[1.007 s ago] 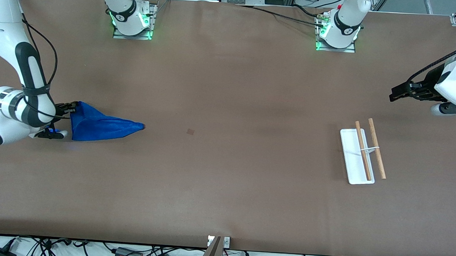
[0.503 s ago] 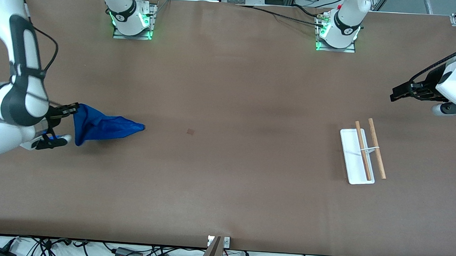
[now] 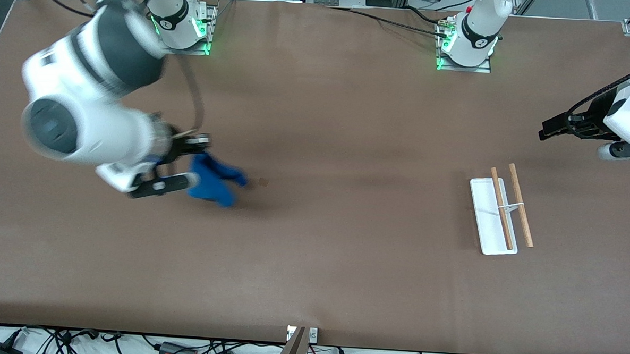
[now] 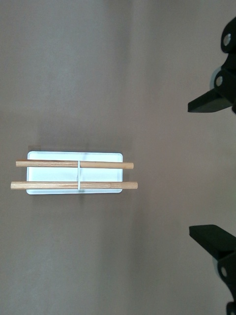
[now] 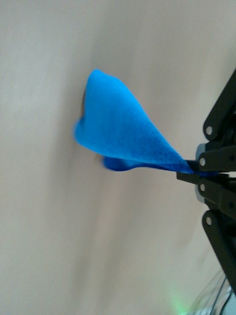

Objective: Pass towel and hang on rack
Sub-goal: 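Lift the towel with the right gripper toward the table's middle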

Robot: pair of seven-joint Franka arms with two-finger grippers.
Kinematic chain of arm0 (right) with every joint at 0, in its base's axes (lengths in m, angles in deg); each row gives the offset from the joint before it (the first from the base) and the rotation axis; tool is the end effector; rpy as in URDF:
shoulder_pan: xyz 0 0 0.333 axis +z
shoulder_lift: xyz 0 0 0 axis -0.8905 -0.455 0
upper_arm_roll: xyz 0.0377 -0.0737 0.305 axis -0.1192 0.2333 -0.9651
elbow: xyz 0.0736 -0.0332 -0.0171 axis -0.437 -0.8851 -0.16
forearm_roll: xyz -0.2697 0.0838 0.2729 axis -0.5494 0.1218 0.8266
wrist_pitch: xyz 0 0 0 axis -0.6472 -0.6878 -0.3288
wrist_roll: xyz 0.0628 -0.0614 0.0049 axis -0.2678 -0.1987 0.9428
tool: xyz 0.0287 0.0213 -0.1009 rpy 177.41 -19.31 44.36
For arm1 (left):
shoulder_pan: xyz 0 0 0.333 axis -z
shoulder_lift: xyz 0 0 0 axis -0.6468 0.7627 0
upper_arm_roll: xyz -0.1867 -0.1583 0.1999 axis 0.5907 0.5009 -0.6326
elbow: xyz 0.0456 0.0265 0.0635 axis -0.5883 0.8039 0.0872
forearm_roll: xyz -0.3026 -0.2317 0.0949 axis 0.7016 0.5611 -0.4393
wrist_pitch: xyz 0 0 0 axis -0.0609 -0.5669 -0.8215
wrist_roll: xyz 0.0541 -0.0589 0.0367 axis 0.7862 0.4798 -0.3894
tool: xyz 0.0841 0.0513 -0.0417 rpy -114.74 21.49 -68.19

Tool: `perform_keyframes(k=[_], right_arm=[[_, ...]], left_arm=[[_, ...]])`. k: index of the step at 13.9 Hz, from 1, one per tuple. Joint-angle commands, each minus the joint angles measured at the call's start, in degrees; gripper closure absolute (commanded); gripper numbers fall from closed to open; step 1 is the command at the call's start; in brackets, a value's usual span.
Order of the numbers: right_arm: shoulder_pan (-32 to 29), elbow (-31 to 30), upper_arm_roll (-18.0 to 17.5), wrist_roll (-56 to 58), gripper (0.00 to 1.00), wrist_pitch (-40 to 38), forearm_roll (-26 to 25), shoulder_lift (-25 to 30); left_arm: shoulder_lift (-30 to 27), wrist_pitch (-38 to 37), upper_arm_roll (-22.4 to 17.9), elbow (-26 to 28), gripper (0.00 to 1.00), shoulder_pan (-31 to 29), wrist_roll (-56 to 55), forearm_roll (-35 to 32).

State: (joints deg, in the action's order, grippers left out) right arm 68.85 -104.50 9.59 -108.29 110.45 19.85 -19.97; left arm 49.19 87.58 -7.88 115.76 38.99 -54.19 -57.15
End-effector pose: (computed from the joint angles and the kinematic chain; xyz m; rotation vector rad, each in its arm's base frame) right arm 0.6320 0.3011 0.5105 -2.9013 -0.2484 0.3195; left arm 0.5425 0.0201 0.5438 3.0729 0.1894 -0.1634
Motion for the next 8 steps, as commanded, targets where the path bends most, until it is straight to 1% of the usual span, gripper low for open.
perform_keyframes(k=[1, 2, 3, 4, 5, 8], right_arm=[[2.16, 1.49, -5.42, -9.05, 1.00, 10.23, 0.53, -1.22], [3.56, 1.49, -5.96, -10.81, 1.00, 14.02, 0.70, -1.40], [5.05, 1.49, -6.57, -13.44, 1.00, 16.93, 2.53, -1.92], [6.20, 1.49, -6.75, -17.12, 1.00, 20.79, 6.29, -2.02], [7.25, 1.49, -6.84, -18.20, 1.00, 23.70, 8.41, -1.93], [9.20, 1.49, -8.07, -18.92, 1.00, 29.24, 10.98, -1.93]], left_arm=[[1.13, -1.46, 0.09, -2.13, 0.00, -0.54, 1.50, 1.26], [1.22, -1.46, 0.09, -2.13, 0.00, -0.54, 1.50, 1.26], [1.22, -1.46, 0.09, -2.13, 0.00, -0.45, 1.50, 1.26], [1.31, -1.46, 0.09, -2.13, 0.00, -0.45, 1.50, 1.26], [1.39, -1.46, 0.09, -2.13, 0.00, -0.54, 1.50, 1.26], [1.92, -1.46, 0.09, -2.04, 0.00, -1.24, 1.59, 1.26]])
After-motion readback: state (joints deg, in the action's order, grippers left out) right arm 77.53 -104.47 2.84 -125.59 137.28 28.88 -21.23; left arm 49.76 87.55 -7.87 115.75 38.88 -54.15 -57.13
